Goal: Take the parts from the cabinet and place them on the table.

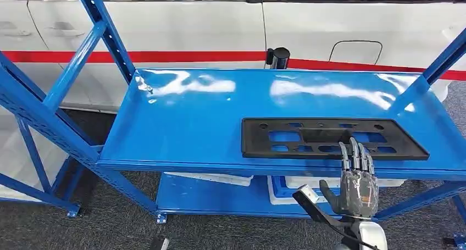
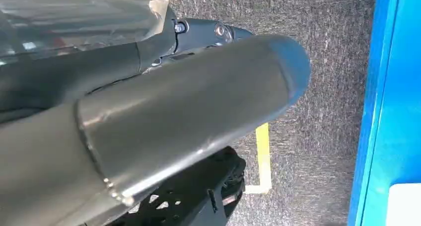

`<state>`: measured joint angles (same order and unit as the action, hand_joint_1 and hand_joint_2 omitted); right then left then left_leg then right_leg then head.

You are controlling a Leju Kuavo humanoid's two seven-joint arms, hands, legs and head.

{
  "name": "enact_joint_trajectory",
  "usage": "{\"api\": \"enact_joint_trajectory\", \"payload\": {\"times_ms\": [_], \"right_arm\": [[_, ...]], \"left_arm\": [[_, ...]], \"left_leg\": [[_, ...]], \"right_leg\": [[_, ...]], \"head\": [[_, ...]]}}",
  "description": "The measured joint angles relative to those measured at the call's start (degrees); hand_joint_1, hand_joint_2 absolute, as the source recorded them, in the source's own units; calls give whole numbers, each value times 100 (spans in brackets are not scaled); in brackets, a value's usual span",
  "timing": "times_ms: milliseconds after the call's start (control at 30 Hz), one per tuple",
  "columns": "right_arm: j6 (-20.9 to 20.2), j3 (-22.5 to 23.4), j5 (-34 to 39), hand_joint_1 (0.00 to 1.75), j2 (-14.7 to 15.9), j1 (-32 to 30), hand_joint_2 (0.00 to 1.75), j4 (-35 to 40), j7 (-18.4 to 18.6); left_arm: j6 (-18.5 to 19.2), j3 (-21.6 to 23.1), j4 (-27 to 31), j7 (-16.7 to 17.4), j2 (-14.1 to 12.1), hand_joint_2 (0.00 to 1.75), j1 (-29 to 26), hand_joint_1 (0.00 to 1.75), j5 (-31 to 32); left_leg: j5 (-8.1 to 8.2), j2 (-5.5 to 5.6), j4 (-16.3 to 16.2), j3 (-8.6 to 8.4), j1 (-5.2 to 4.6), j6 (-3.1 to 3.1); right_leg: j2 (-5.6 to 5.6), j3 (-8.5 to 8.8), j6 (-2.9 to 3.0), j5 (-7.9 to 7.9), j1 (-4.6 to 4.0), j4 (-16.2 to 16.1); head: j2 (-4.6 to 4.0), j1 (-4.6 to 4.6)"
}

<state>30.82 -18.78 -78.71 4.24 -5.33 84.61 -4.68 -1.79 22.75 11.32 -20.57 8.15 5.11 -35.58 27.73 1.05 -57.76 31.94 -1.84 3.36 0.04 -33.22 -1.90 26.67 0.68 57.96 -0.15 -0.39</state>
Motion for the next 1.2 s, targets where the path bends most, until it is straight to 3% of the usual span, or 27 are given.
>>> {"api": "enact_joint_trajectory", "payload": {"times_ms": [467, 733, 1200], "right_arm": [[144, -166, 192, 0, 703, -824, 175, 1776, 98], [275, -284, 459, 0, 1086, -909, 175, 1851, 192], [24, -483, 688, 0, 1160, -460, 175, 1582, 164]], "left_arm": [[-131, 0, -31, -50, -31, 0, -50, 0, 20], [-271, 0, -37, 118, -17, 0, -54, 0, 7], [-295, 0, -37, 256, 2, 0, -30, 0, 4]], "left_leg": [[3, 2, 0, 4, -1, 0], [2, -1, 0, -1, -3, 0], [2, -3, 0, -1, -3, 0]], "right_leg": [[1, -4, 0, 1, 1, -1], [0, 2, 0, 0, 3, -1], [0, 2, 0, 0, 2, -1]], "head": [[0, -2], [0, 0], [-2, 0]]}}
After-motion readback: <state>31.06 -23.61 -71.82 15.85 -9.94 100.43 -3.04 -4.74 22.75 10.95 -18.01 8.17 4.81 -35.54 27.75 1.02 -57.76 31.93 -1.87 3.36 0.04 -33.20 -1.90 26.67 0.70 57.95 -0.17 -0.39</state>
